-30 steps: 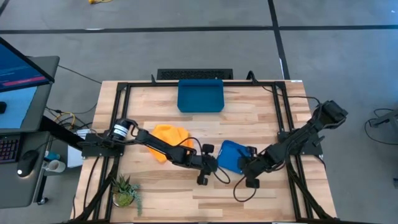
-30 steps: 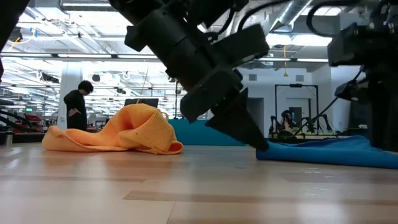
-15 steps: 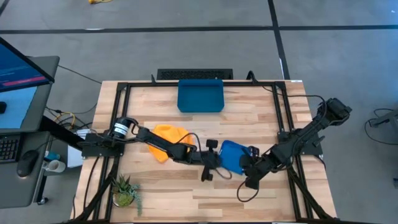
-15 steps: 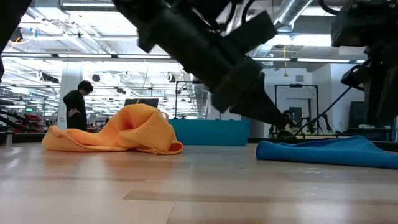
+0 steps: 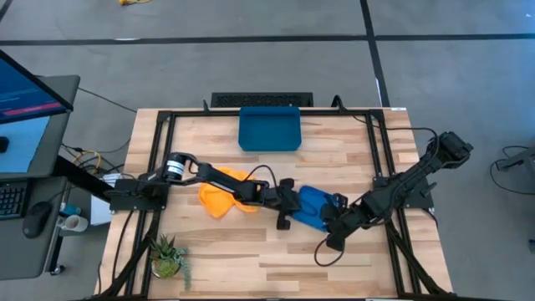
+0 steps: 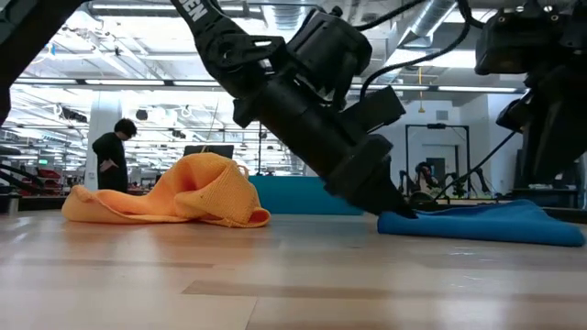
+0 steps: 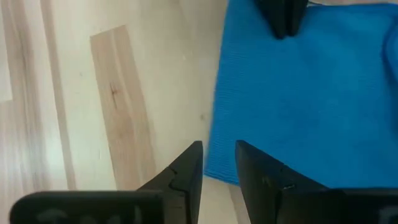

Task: Roll microfiber towels into tight, uniform cylinder then place into a basket
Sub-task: Fold the blue microfiber towel

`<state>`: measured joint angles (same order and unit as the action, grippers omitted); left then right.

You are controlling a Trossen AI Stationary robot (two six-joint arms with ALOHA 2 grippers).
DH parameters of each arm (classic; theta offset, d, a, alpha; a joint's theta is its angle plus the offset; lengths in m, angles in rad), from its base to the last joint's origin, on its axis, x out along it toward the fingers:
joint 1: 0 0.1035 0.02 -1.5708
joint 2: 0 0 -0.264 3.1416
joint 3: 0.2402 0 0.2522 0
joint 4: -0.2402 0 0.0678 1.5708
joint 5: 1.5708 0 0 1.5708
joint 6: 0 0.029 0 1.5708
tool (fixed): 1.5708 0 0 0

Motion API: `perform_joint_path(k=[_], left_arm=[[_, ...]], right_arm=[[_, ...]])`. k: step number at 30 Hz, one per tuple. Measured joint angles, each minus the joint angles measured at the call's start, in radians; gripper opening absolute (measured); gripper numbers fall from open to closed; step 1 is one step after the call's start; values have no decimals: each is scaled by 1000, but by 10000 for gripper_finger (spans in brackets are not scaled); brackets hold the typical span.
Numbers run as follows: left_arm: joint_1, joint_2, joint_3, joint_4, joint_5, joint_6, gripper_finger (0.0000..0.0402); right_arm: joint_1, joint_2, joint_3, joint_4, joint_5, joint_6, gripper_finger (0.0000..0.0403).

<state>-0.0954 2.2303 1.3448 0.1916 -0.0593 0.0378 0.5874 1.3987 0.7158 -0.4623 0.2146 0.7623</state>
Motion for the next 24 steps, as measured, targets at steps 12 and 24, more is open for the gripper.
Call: perform_joint_path(k=[12, 24], left_arm=[[6, -23, 1, -163, -210, -352, 2], [-117, -118, -8, -267, -445, -268, 0]], right_arm=[[-1, 0, 0, -4, 25, 3, 118], [-1, 0, 1, -60, 57, -26, 118]])
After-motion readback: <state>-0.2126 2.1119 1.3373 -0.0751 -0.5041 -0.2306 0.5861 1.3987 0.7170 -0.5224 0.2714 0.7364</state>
